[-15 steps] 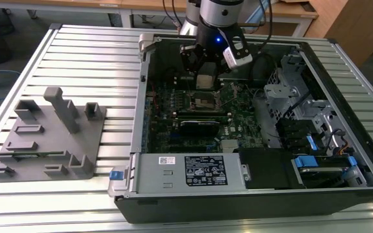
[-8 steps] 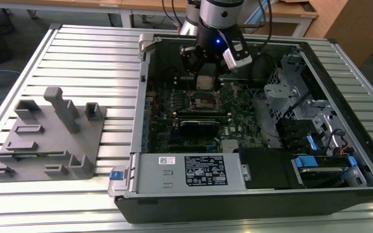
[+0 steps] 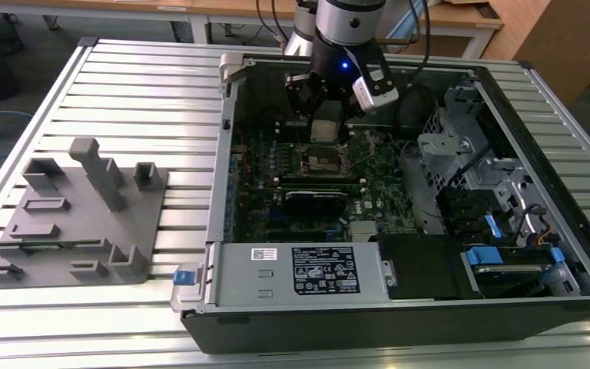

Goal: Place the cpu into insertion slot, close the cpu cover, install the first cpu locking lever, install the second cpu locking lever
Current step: 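Place the cpu into insertion slot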

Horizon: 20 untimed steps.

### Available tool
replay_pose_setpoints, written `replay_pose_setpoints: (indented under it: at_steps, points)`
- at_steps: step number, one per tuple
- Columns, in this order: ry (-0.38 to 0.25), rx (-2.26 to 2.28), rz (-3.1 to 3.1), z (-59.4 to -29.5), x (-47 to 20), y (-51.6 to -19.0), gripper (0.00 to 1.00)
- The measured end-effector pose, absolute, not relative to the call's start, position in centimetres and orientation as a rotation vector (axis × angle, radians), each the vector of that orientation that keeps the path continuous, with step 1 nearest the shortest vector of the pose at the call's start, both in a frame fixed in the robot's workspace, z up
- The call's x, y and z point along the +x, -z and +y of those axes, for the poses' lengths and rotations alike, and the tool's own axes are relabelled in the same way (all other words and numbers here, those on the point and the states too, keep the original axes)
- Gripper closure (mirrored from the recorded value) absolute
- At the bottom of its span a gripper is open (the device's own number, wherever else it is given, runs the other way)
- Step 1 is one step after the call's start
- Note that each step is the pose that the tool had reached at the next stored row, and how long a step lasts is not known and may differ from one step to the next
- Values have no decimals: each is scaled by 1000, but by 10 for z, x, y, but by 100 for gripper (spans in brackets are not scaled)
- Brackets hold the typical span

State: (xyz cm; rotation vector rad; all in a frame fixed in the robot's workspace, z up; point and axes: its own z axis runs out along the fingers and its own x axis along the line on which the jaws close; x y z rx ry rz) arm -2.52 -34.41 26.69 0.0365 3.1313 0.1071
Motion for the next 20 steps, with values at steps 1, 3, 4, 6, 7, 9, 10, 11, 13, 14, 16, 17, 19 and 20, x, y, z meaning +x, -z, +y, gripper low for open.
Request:
replay_pose_setpoints:
  at_steps: [1,3,4,6,7,9,10,11,13,14,16,17,19,20]
  points:
    - [-107,37,3131,-344,-25,-267,46]
    - [-108,37,3130,-344,-25,-266,46]
    - [-108,37,3129,-344,-25,-264,46]
    - [-107,36,3125,-344,-25,-261,46]
    - [-107,36,3124,-344,-25,-260,46]
    - [-107,36,3124,-344,-25,-260,46]
    - [-107,36,3124,-344,-25,-260,46]
    - [-107,36,3124,-344,-25,-260,46]
    - [-108,36,3124,-344,-25,-259,46]
    - [-108,38,3124,-344,-25,-259,46]
    - [-107,67,3123,-344,-25,-258,46]
    - [-107,92,3122,-344,-25,-258,46]
    - [-106,148,3118,-344,-25,-256,46]
    - [-106,178,3116,-344,-25,-256,46]
